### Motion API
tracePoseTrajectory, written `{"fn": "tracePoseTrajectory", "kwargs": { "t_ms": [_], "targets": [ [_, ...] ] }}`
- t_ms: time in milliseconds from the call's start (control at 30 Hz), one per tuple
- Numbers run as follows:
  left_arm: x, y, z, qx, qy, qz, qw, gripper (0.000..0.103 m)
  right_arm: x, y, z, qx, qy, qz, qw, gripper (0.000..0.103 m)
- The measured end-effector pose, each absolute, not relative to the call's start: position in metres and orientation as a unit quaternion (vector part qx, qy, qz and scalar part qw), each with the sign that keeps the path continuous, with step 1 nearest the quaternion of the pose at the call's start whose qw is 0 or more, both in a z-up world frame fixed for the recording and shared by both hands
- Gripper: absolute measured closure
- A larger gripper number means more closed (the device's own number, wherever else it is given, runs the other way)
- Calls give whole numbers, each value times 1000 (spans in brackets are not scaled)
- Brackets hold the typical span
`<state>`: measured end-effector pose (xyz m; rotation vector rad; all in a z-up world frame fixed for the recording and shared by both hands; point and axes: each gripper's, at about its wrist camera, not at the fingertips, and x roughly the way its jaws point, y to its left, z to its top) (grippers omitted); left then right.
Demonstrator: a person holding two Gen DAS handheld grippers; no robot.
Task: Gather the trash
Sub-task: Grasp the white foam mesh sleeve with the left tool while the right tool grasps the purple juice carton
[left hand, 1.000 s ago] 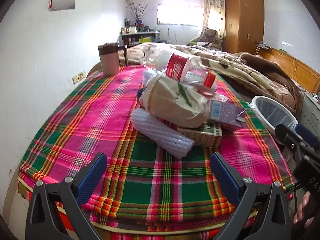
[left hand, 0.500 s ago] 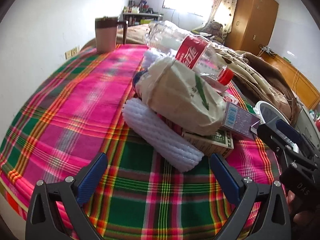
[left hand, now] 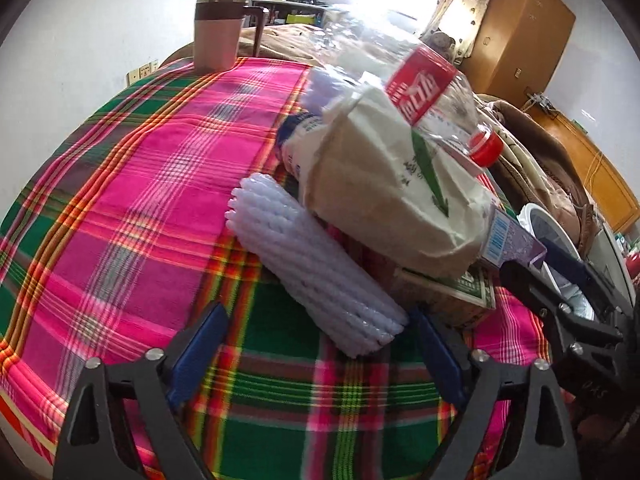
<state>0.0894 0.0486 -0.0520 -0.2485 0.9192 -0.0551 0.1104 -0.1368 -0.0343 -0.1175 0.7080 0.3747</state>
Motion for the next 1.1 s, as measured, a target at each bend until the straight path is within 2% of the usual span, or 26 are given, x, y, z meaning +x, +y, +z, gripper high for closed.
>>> {"fn": "tracePoseTrajectory", "kwargs": {
  "t_ms": [267,367,667,767,867,933,1000,1067,1100],
  "targets": [
    [89,65,-50,-135,444,-23,886,28,110,-137,-36,-52,347,193,916,22],
    [89,70,-50,-145,443,-21,884,30,112,-138,-38,-48,353,196,914,34],
    [100,73,-51,-163,441,-6,882,30,111,-147,-39,-30,358,193,913,50],
    [102,73,-51,-160,441,-9,883,30,111,-150,-41,-20,364,188,912,61],
    [101,75,-51,-150,441,-13,885,38,114,-154,-43,5,378,209,902,61],
    [99,78,-52,-143,440,-13,886,50,116,-155,-41,8,376,215,901,61],
    [98,84,-52,-139,441,-11,886,56,118,-155,-38,-1,368,216,905,61],
    [97,89,-53,-143,441,-14,886,59,122,-154,-37,-4,366,205,908,50],
    [96,91,-53,-146,441,-14,885,60,125,-154,-37,-4,363,204,909,36]
  ]
}}
